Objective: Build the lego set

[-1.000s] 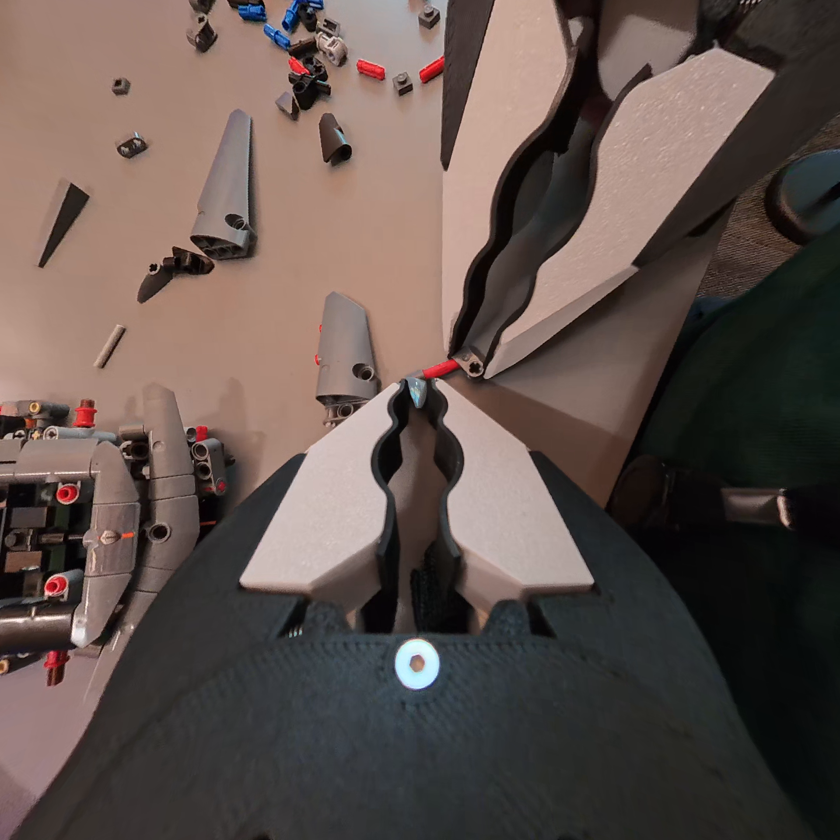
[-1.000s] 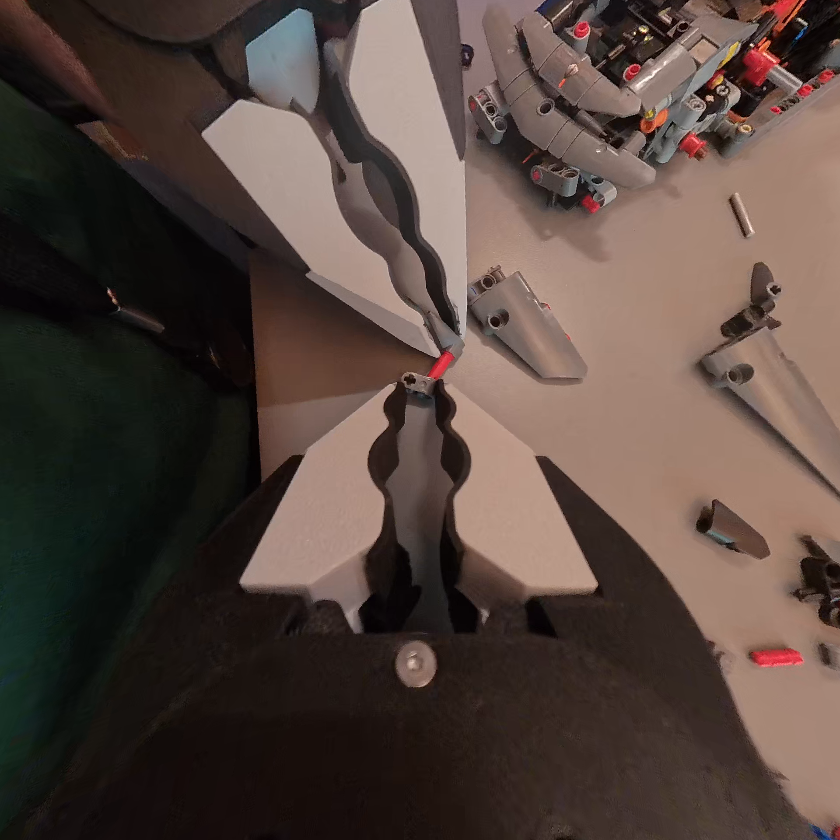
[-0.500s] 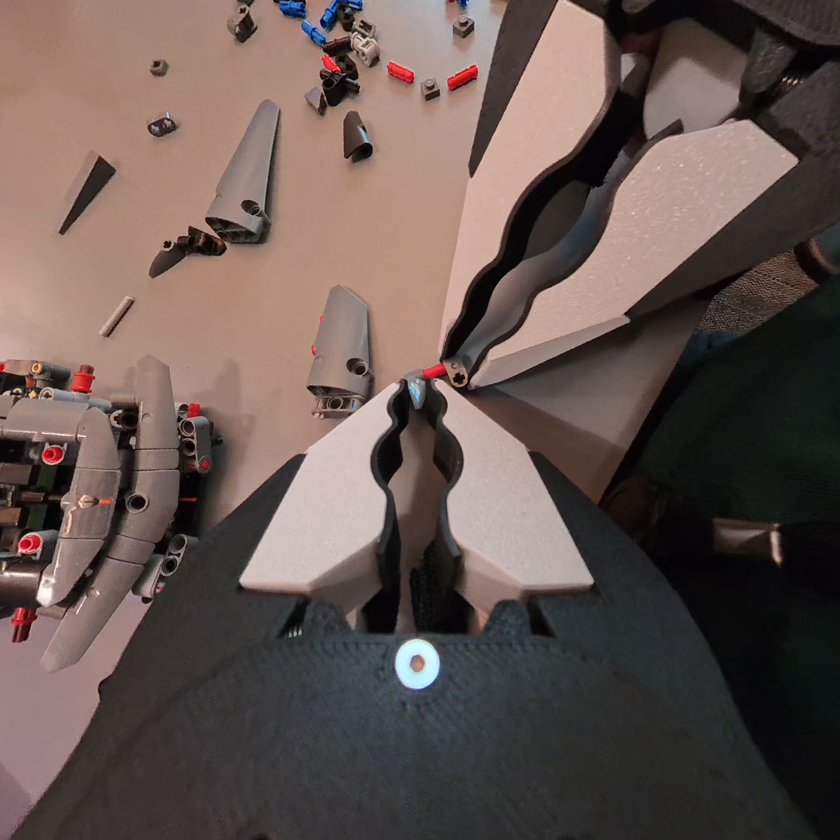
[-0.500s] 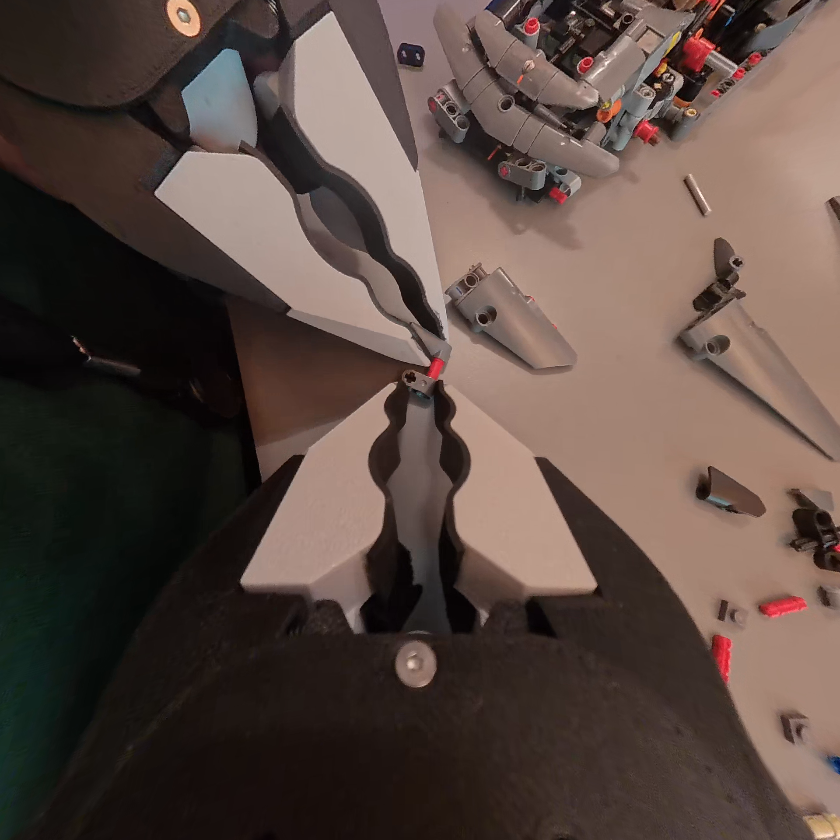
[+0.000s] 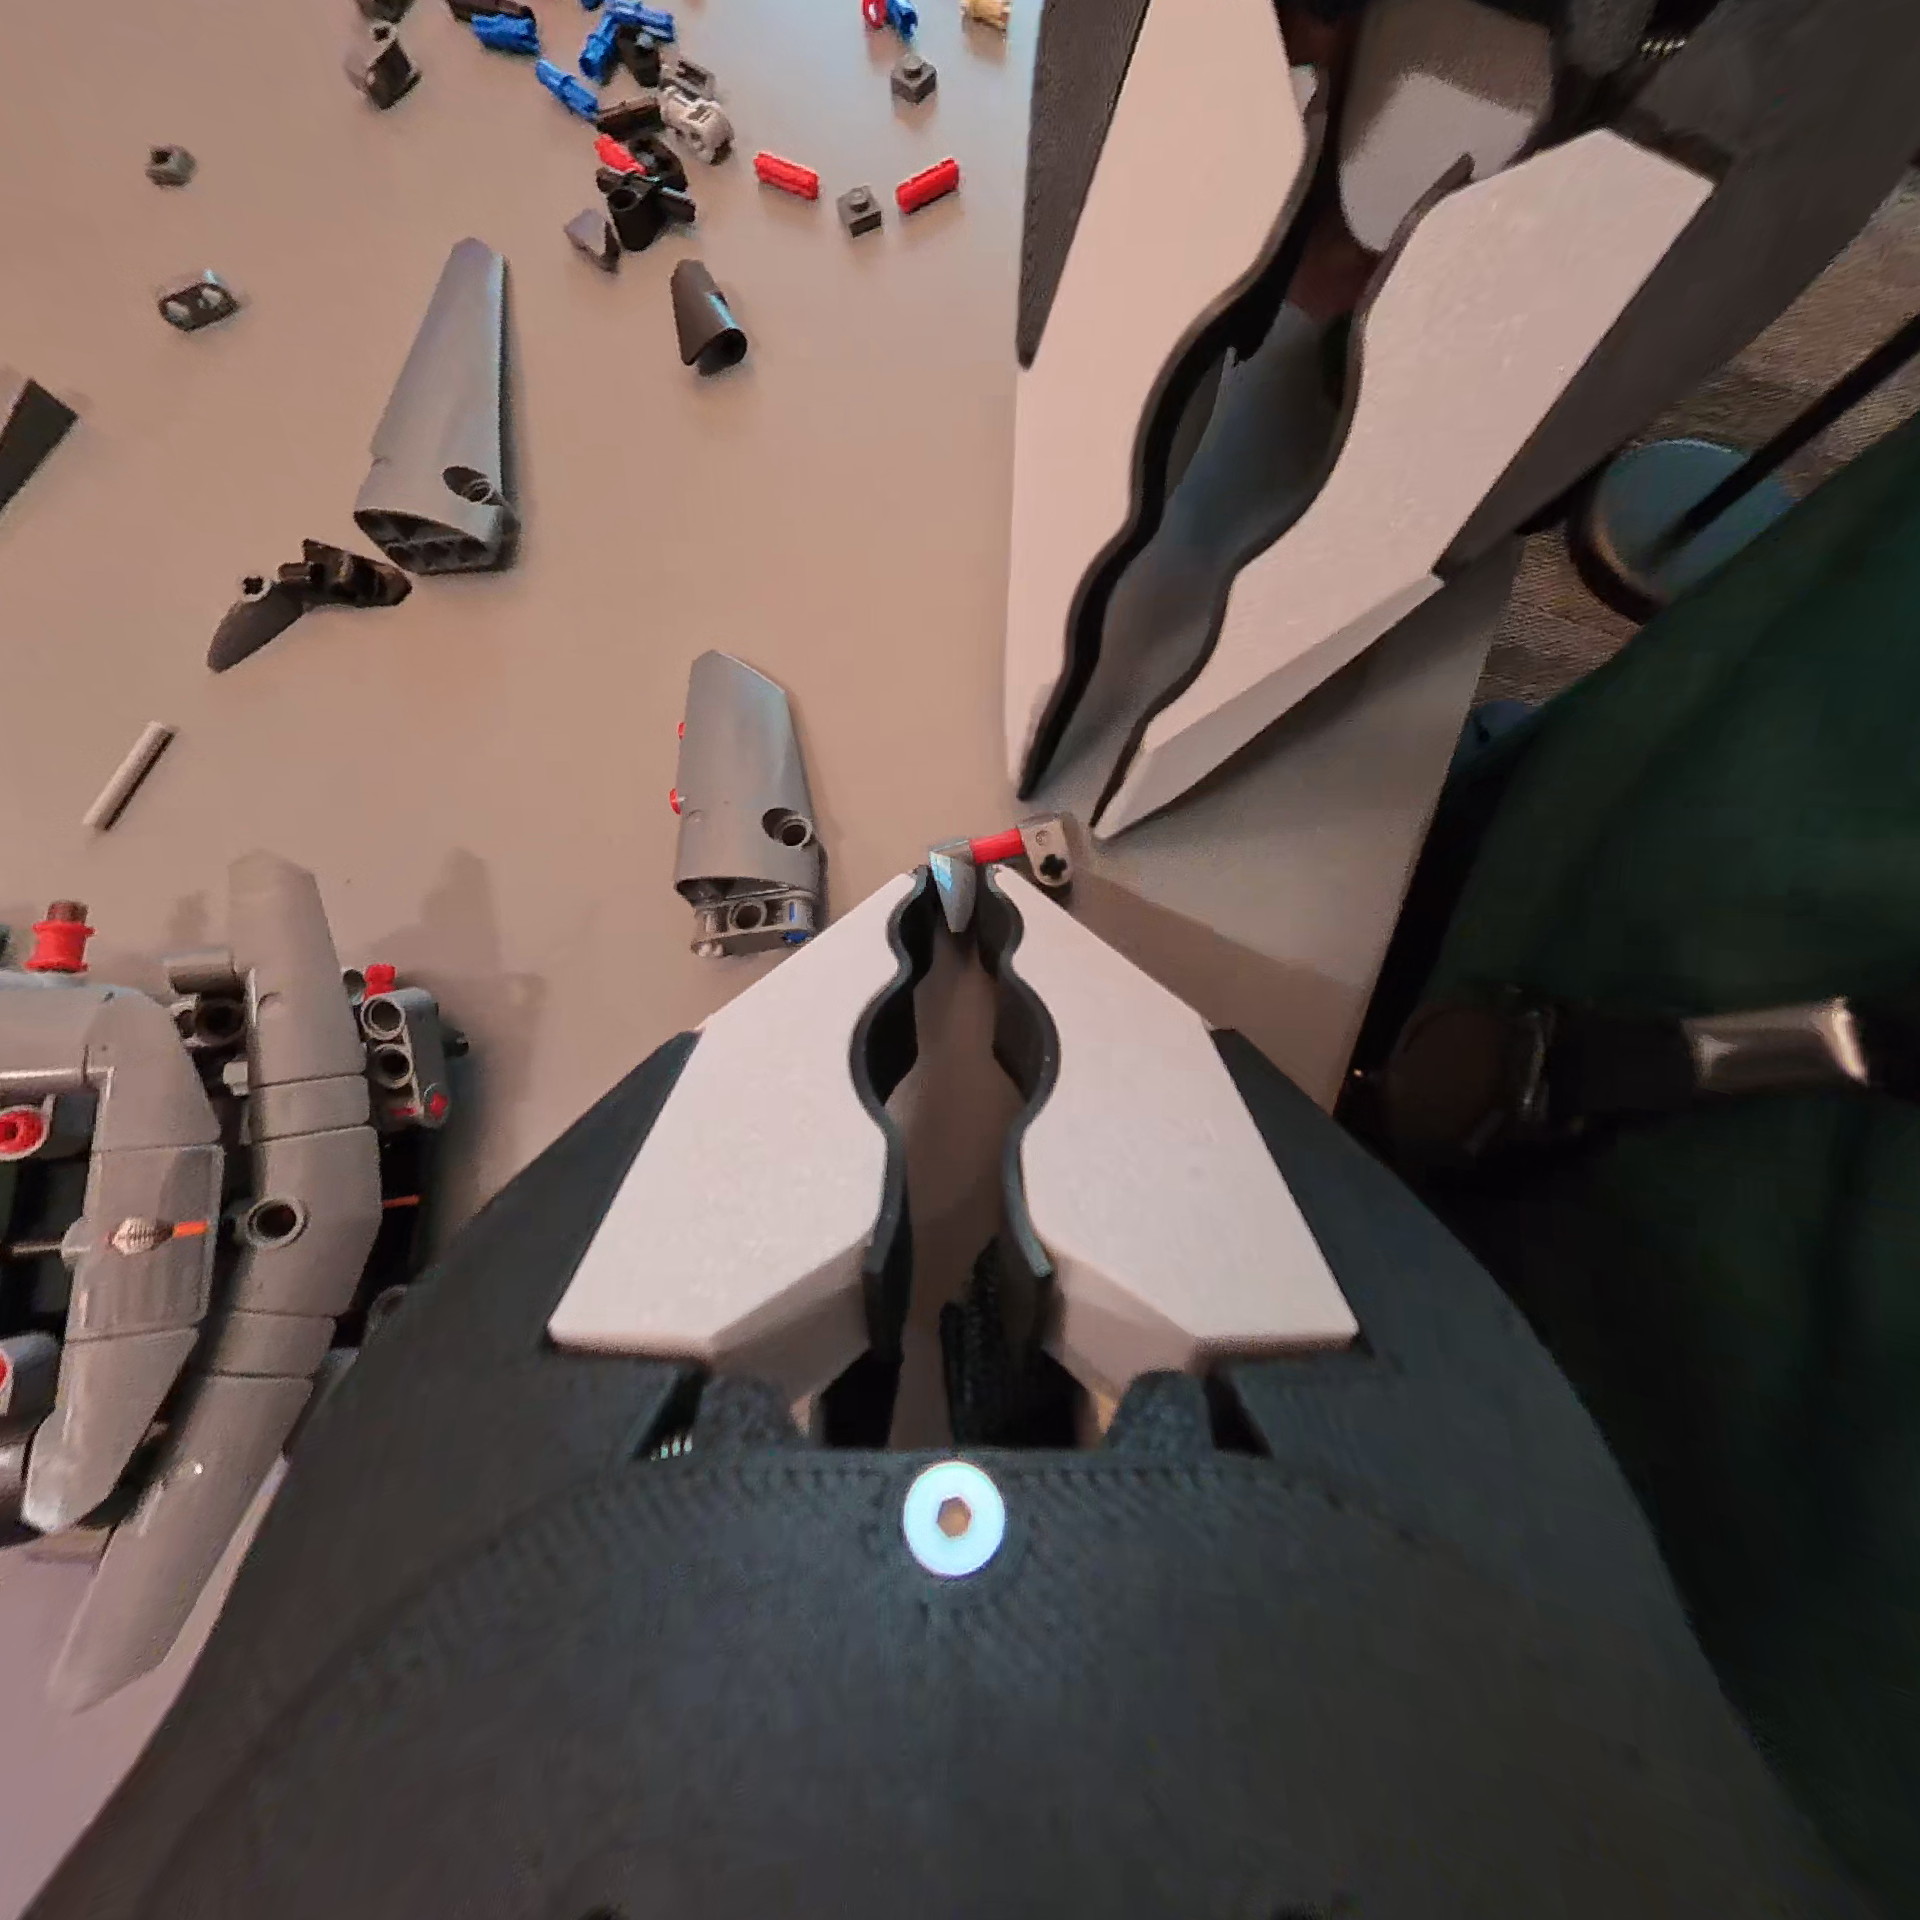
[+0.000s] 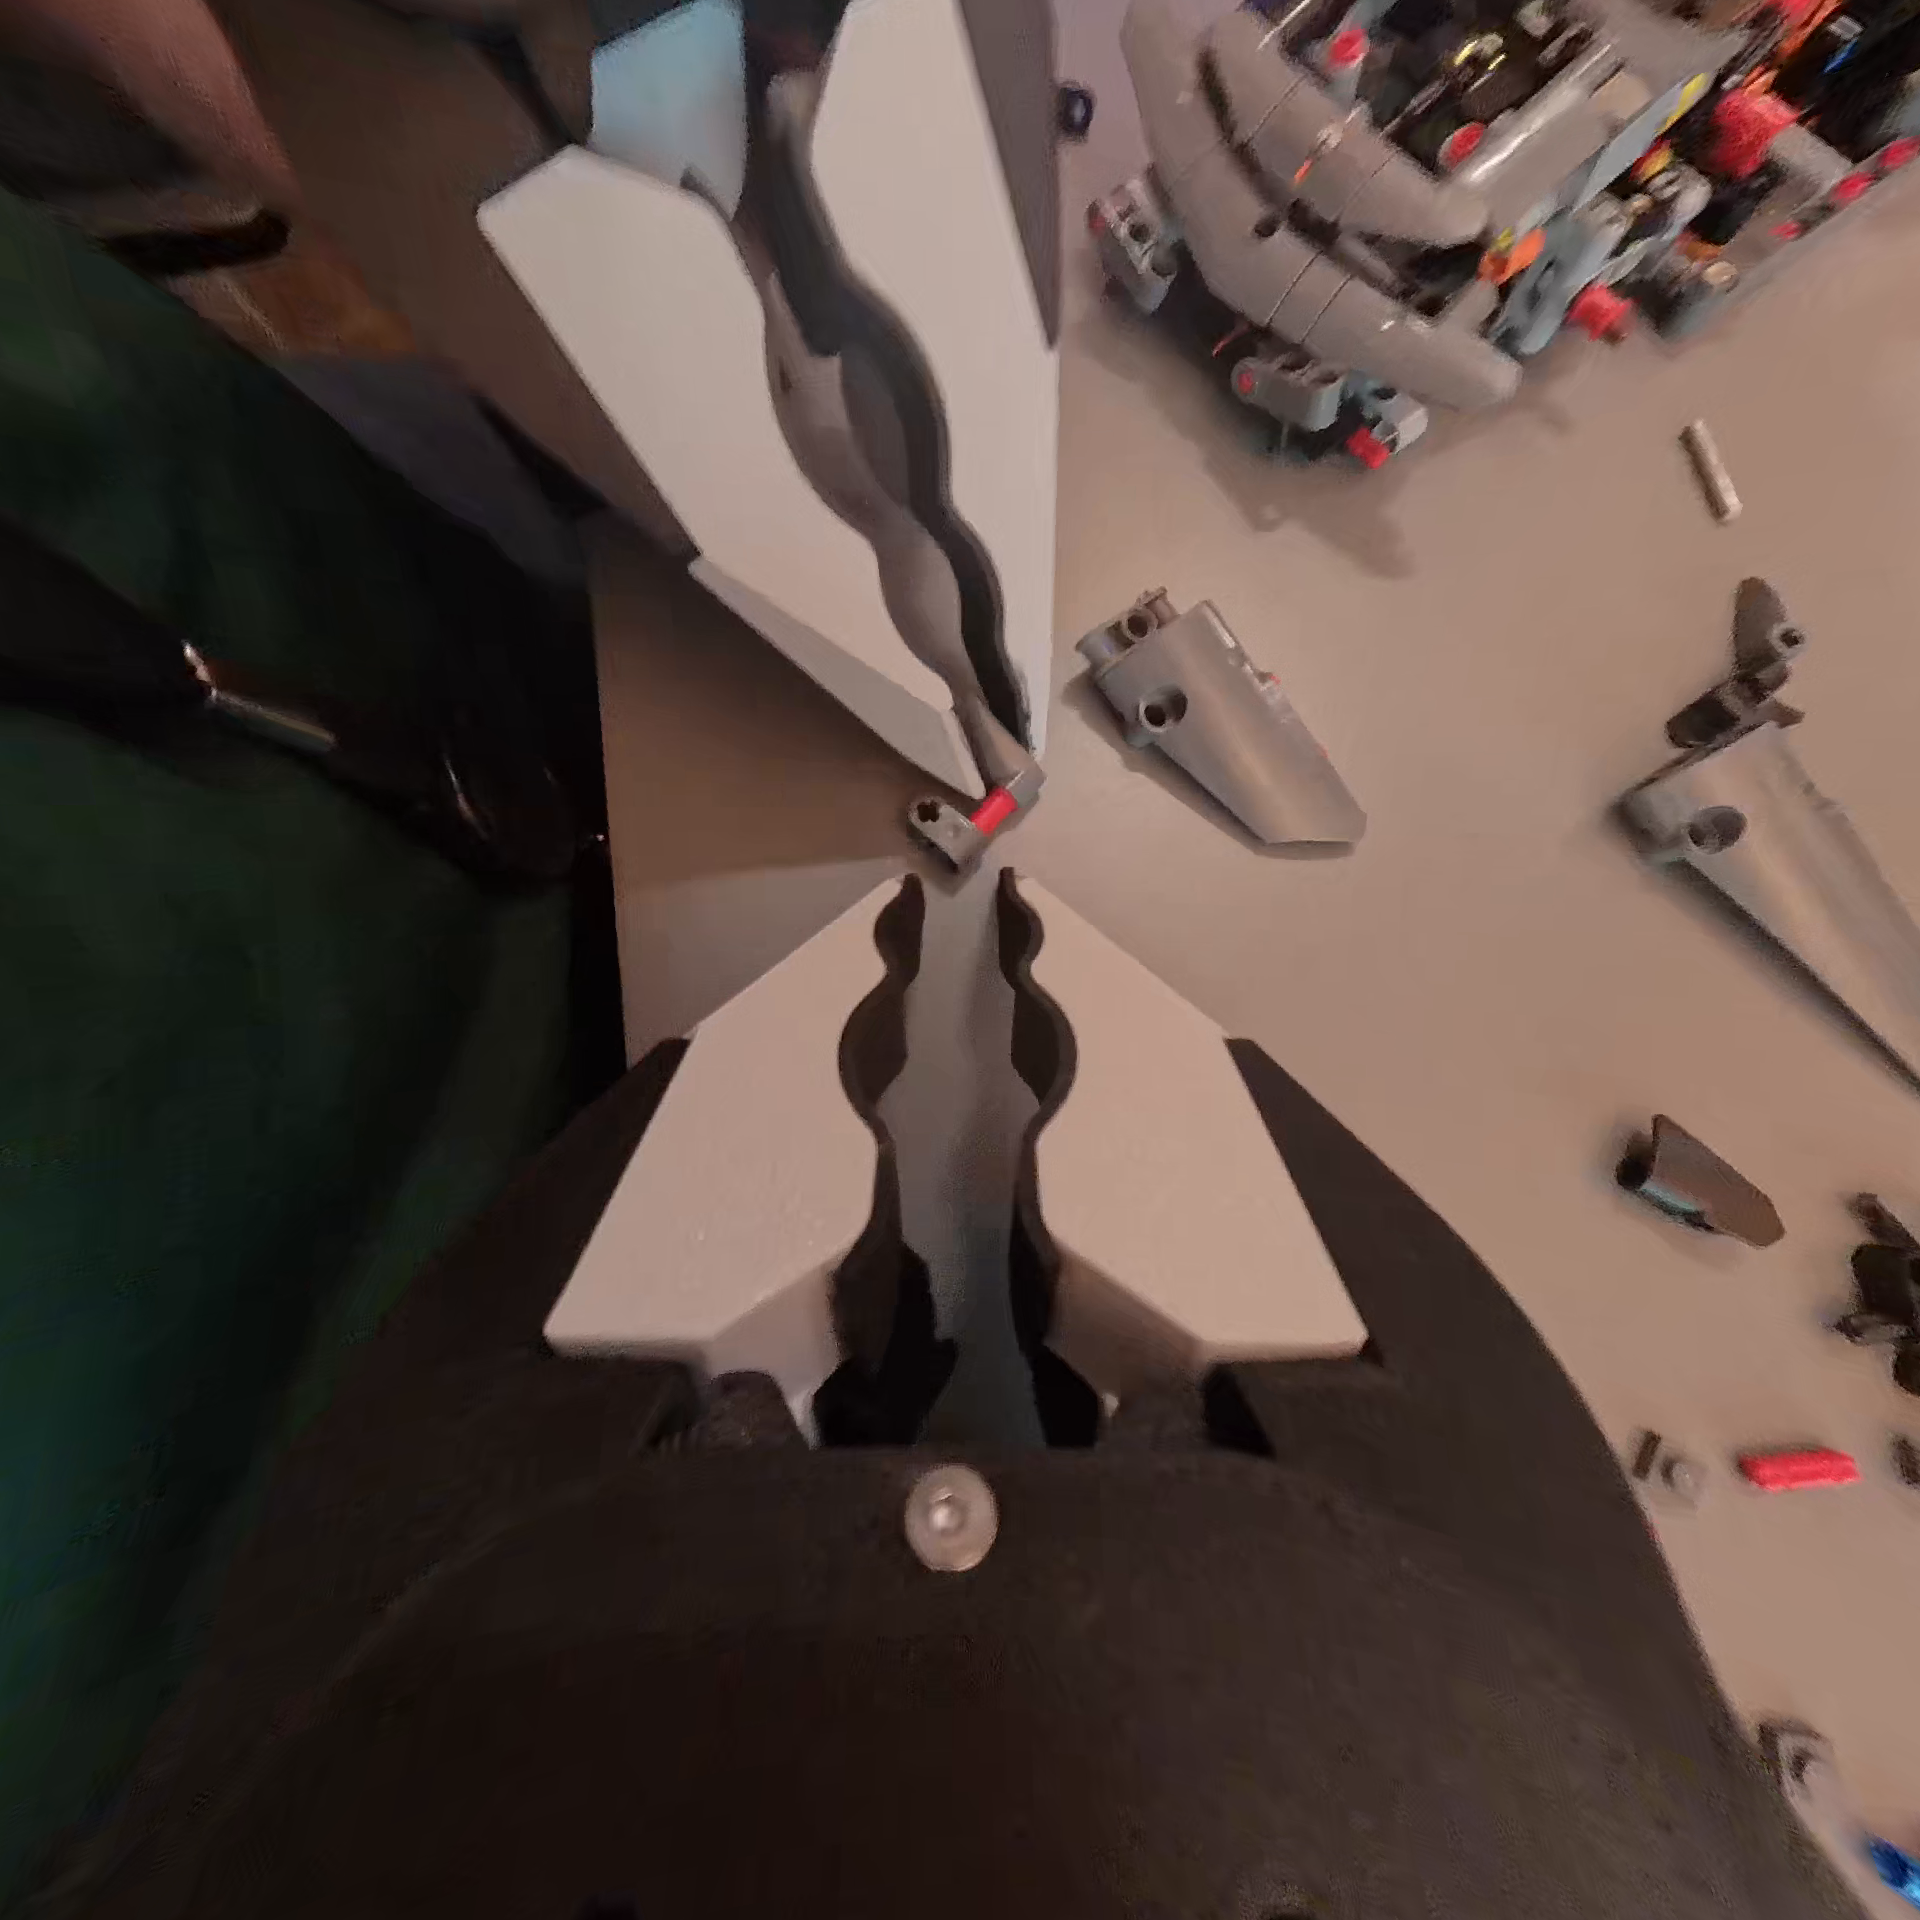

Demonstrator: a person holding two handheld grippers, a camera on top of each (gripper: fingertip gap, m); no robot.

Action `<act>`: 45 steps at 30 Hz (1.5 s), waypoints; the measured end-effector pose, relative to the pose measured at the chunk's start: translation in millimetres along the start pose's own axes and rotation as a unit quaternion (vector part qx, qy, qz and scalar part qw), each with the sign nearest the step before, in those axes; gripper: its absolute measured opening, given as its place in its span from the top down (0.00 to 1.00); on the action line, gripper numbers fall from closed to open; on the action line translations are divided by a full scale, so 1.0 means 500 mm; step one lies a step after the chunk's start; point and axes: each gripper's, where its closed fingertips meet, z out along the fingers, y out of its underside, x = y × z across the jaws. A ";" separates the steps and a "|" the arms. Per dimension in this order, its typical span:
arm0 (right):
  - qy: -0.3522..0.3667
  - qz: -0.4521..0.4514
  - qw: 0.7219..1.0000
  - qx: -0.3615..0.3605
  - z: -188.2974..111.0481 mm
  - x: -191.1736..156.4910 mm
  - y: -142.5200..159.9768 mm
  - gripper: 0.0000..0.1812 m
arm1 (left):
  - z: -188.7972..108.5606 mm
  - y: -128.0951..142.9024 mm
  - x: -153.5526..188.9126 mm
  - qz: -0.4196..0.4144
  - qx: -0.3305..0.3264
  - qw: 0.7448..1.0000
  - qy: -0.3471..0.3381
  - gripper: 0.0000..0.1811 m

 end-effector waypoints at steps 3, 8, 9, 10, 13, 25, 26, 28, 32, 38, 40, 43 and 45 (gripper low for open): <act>-0.005 0.003 1.000 0.002 0.003 -0.001 -0.003 0.99 | -0.002 0.001 0.008 0.011 0.000 1.000 0.024 0.94; 0.002 0.008 1.000 0.001 0.005 0.001 -0.005 1.00 | -0.004 0.003 0.010 0.000 0.001 1.000 0.029 0.93; 0.003 0.010 1.000 0.000 0.005 0.000 -0.005 1.00 | -0.004 0.003 0.010 -0.002 0.001 1.000 0.029 0.93; 0.003 0.015 1.000 -0.001 0.005 0.000 -0.005 1.00 | -0.005 0.003 0.010 -0.003 0.001 1.000 0.030 0.93; 0.012 0.028 1.000 -0.002 0.006 0.001 -0.006 1.00 | -0.006 0.005 0.011 0.000 -0.003 1.000 0.027 0.92; 0.019 0.037 0.999 0.002 0.013 0.000 -0.012 1.00 | -0.004 0.004 0.021 0.023 -0.002 0.999 0.021 0.86; 0.019 0.037 0.999 0.002 0.013 0.000 -0.012 1.00 | -0.004 0.004 0.021 0.019 -0.003 1.000 0.023 0.86; 0.016 0.037 0.999 0.003 0.013 0.000 -0.013 1.00 | -0.004 0.004 0.020 0.020 -0.001 1.000 0.024 0.86; 0.011 0.031 0.999 0.002 0.013 0.000 -0.013 1.00 | -0.005 0.004 0.020 0.022 0.001 0.999 0.024 0.86; 0.026 0.046 0.999 0.003 0.013 0.004 -0.013 1.00 | -0.019 0.003 0.007 0.019 0.008 0.999 -0.028 0.80; 0.033 0.052 0.998 0.003 0.014 0.006 -0.014 1.00 | -0.023 0.006 0.009 0.009 0.007 0.999 -0.036 0.79; 0.038 0.060 0.997 0.003 0.019 0.003 -0.018 1.00 | -0.017 0.013 0.019 0.003 0.006 0.999 -0.040 0.81; 0.042 0.067 0.997 0.003 0.022 0.001 -0.021 1.00 | -0.018 0.015 0.012 0.000 0.002 0.998 -0.055 0.85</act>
